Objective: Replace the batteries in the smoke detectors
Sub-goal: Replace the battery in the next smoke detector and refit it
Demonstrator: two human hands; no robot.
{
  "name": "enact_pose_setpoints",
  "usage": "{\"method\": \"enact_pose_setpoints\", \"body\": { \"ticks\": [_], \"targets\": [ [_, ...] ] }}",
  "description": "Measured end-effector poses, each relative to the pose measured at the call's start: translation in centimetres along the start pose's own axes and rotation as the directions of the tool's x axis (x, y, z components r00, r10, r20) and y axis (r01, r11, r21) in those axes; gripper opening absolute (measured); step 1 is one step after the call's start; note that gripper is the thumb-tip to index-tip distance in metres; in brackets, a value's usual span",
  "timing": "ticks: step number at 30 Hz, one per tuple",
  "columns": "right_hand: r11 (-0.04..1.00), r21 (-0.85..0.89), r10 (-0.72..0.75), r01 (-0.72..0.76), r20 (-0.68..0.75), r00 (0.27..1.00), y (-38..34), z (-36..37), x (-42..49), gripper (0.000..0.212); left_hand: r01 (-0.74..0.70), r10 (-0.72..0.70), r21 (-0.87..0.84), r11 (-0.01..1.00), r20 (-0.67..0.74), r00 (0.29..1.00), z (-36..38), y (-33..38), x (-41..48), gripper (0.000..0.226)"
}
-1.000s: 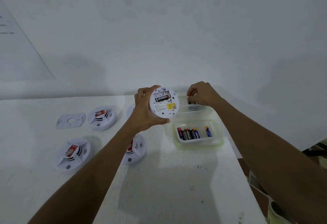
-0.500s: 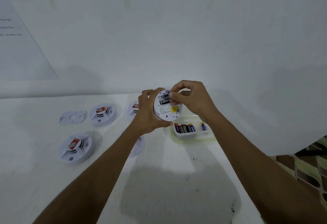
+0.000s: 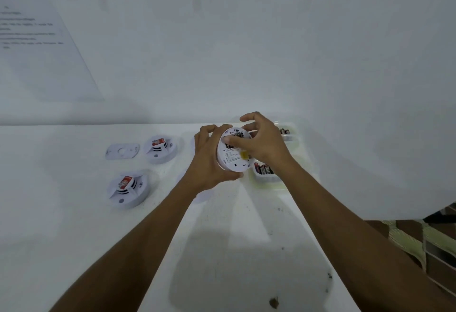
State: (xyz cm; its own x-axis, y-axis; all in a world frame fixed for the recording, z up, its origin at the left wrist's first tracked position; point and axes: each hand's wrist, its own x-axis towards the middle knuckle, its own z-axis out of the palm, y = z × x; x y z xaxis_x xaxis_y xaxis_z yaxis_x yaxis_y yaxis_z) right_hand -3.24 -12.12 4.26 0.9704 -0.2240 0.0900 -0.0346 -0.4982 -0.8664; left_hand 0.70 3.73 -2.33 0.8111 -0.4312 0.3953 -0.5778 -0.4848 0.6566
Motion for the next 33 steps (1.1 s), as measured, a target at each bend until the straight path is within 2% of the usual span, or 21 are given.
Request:
{"method": "enact_pose_setpoints", "body": {
  "ticks": [6,16,21,23,25,28,31,33],
  "targets": [
    [0.997,0.079,0.016,-0.014,-0.021,1.0,-1.4,3.9,0.0,0.062,-0.056,0.057,-0.047,0.997,0.015,0.998,-3.4,-2.2,-1.6,0.098],
    [0.939,0.344,-0.046,-0.016,0.171,0.984,-5.4,14.5,1.6,0.046,-0.048,0.064,-0.121,0.991,0.135,0.989,-14.3,-11.3,-4.6,0.103],
    [0.871,0.468,0.019,-0.15,0.274,0.962,-7.2,20.6,3.4,0.028,0.011,0.004,-0.151,0.988,0.102,0.995,-20.3,-16.6,-6.4,0.103],
    [0.947,0.309,0.023,-0.091,0.216,0.976,-7.7,23.2,4.4,0.02,0.051,-0.039,-0.145,0.988,0.084,0.996,-22.5,-18.8,-7.3,0.105],
    [0.998,0.019,-0.062,0.06,0.182,0.981,-7.7,25.6,5.6,0.019,0.086,-0.076,-0.145,0.986,0.072,0.994,-24.6,-20.6,-8.1,0.105],
    [0.921,-0.296,-0.156,0.253,0.315,0.936,-8.0,28.9,7.1,0.029,0.083,-0.076,-0.129,0.988,0.056,0.996,-27.2,-22.4,-9.0,0.102],
    [0.815,-0.466,-0.093,0.343,0.479,0.873,-8.8,31.5,8.3,0.048,0.093,-0.089,-0.12,0.988,0.036,0.995,-28.6,-24.3,-9.5,0.103],
    [0.784,-0.52,-0.016,0.339,0.529,0.849,-9.3,32.5,8.9,0.065,0.105,-0.101,-0.127,0.986,0.033,0.994,-29.2,-25.3,-9.7,0.103]
  ]
}}
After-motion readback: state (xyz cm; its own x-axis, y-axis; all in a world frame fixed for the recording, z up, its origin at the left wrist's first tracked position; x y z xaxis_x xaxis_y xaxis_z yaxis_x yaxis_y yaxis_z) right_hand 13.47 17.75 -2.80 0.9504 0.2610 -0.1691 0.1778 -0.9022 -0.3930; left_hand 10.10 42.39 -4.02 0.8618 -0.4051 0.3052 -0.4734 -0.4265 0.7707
